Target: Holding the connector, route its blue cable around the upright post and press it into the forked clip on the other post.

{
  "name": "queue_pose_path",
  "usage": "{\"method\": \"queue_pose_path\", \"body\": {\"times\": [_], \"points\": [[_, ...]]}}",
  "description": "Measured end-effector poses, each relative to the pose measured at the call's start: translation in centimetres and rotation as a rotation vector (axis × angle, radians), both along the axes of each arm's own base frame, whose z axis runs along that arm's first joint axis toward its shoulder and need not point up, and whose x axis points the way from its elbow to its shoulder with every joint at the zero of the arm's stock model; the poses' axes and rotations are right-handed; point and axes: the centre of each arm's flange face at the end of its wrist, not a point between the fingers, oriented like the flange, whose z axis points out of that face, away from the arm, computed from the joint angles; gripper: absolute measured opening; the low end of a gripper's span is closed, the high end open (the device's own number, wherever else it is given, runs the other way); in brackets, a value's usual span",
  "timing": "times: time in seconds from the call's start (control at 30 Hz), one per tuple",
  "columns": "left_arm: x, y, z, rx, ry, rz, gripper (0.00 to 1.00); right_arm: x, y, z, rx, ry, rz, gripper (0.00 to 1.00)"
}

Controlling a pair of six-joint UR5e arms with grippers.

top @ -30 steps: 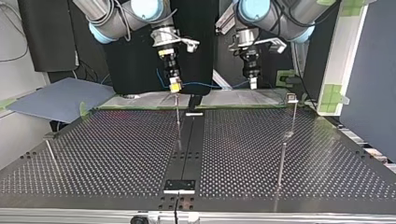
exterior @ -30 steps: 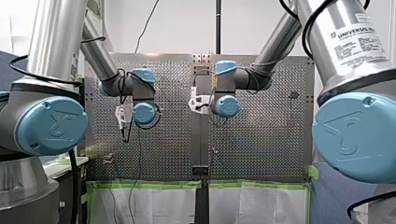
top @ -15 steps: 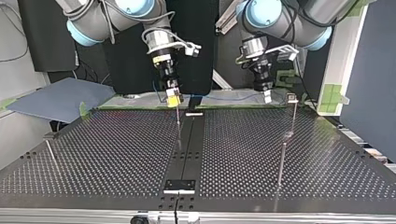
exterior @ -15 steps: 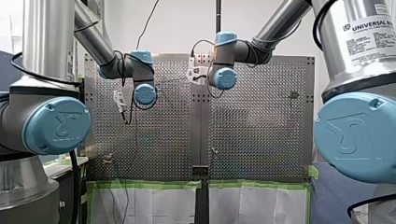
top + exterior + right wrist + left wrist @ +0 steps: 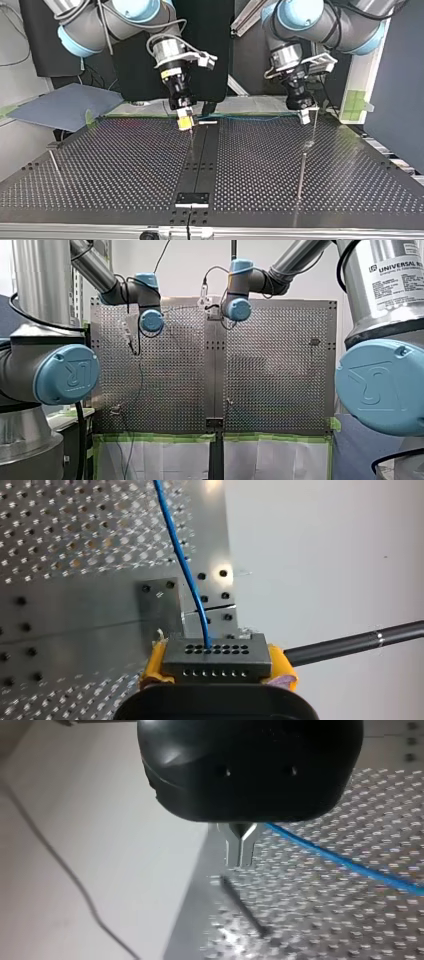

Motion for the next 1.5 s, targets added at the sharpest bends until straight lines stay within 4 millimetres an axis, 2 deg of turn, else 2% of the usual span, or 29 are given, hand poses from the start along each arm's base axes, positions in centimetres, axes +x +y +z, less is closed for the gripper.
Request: {"method": "queue_pose_path", "body": {"times": [0.4, 0.7, 1.07, 1.33, 1.5], "points": [[0.2, 1.7, 7.2, -0.043, -0.103, -0.02, 0.03, 1.0, -1.4, 2.3, -0.02, -0.019, 0.016, 0.0], [2.0, 3.3, 10.0, -0.046, -0.115, -0.031, 0.03, 2.7, -3.0, 1.7, -0.005, 0.001, 0.039, 0.0], [5.3, 5.7, 11.4, -0.083, -0.101, -0.049, 0.05, 4.0, -4.4, 3.9, -0.03, -0.034, 0.05, 0.0], [9.3, 8.1, 11.9, -0.096, -0.114, -0.057, 0.05, 5.0, -5.3, 4.3, -0.026, -0.031, 0.053, 0.0], [12.0, 9.9, 12.1, -0.102, -0.131, -0.063, 0.05, 5.5, -5.9, 3.5, -0.018, -0.025, 0.052, 0.0]]}}
